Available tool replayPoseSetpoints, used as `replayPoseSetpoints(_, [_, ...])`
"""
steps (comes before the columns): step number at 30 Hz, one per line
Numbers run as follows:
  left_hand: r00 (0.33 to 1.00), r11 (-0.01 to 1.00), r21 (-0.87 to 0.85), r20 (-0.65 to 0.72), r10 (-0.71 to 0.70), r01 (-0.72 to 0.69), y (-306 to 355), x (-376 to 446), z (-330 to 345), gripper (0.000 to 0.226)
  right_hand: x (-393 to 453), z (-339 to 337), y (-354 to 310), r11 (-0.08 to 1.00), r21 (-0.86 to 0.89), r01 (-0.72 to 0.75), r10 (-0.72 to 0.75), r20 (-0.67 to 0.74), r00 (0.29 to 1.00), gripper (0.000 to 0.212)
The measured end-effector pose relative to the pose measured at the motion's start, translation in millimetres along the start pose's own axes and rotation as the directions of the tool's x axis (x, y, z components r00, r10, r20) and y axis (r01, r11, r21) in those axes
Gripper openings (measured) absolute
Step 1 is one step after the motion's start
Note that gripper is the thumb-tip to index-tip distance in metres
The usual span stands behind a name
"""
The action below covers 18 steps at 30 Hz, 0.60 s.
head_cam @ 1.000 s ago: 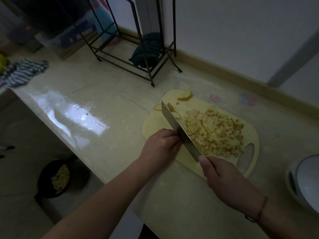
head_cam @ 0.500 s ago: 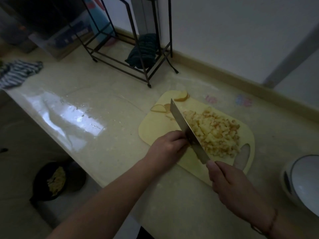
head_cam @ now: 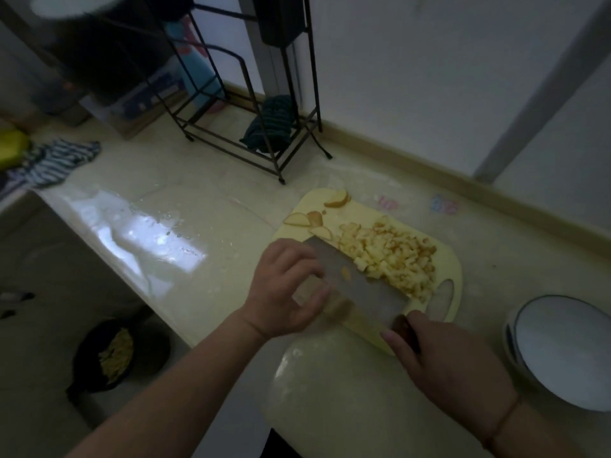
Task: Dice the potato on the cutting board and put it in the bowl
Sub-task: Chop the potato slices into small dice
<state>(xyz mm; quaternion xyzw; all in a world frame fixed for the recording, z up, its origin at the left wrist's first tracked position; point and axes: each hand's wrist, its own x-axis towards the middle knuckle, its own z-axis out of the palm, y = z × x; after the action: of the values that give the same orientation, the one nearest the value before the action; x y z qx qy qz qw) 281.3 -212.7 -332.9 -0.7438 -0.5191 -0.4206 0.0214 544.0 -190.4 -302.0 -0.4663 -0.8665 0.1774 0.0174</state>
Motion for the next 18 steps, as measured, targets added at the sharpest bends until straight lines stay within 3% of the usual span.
replayPoseSetpoints(3, [0.924,1.0,0.006,0.383,-0.005,0.003,10.3,15.6,6.0,0.028,-0.6,1.4,1.2,0.992,-0.106,0.076,-0.076,-0.001,0.997,0.054])
replayPoseSetpoints(5, [0.865,0.999,0.011,0.499,-0.05,0.052,12.4,20.7,12.2,0.034,0.0,2.3,-0.7,0.979,-0.178,0.102,-0.099,0.026,0.995,0.054])
replayPoseSetpoints(12, [0.755,0.995,0.034,0.65,-0.092,0.092,17.4,35.9,25.5,0.055,0.3,3.3,-14.2,0.966,-0.251,0.067,-0.079,-0.035,0.996,0.049])
replayPoseSetpoints(15, [0.782,0.999,0.036,0.621,-0.045,0.029,16.4,39.8,28.3,0.049,3.4,1.3,-17.1,0.963,-0.261,0.074,-0.088,-0.042,0.995,0.039])
replayPoseSetpoints(18, [0.831,0.999,-0.044,0.555,0.041,-0.02,16.5,41.5,26.5,0.041,5.4,-2.8,-14.1,0.975,-0.219,0.042,-0.059,-0.071,0.996,0.043])
